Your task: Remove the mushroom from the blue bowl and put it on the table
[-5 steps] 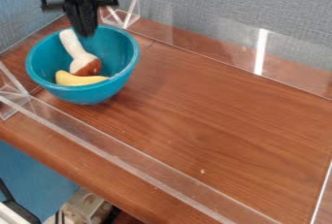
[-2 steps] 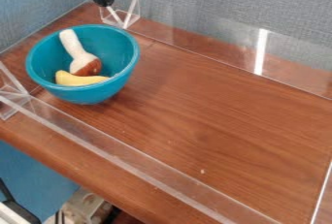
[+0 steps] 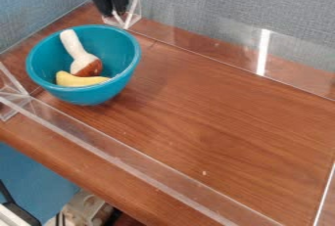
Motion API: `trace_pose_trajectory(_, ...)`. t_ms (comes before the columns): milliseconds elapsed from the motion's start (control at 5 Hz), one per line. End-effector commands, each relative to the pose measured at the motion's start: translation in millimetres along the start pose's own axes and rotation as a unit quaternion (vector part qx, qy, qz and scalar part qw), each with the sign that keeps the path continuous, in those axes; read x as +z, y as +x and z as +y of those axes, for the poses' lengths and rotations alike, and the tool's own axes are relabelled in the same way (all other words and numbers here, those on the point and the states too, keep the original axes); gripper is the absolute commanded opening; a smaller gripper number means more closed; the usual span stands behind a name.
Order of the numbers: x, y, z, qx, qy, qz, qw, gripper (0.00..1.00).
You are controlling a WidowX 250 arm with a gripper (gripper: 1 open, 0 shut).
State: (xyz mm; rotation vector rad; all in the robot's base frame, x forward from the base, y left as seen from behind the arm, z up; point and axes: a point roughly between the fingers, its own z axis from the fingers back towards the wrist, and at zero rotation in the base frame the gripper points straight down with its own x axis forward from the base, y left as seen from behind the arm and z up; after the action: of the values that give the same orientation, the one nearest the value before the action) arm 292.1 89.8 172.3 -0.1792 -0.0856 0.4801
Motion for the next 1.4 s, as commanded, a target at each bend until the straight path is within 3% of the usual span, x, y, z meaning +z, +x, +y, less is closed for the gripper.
trace_pose_trajectory(0, 13.3, -7.3, -10.9, -0.007, -0.010, -0.029, 0.9995, 0.00)
trace_pose_trajectory(400, 10.3, -21.2, -28.0, -0.009, -0.023, -0.023, 0.9994, 0.00)
trace_pose_trajectory(1200, 3.0, -42.8, -49.6, 0.008, -0.024, -0.015, 0.9996, 0.00)
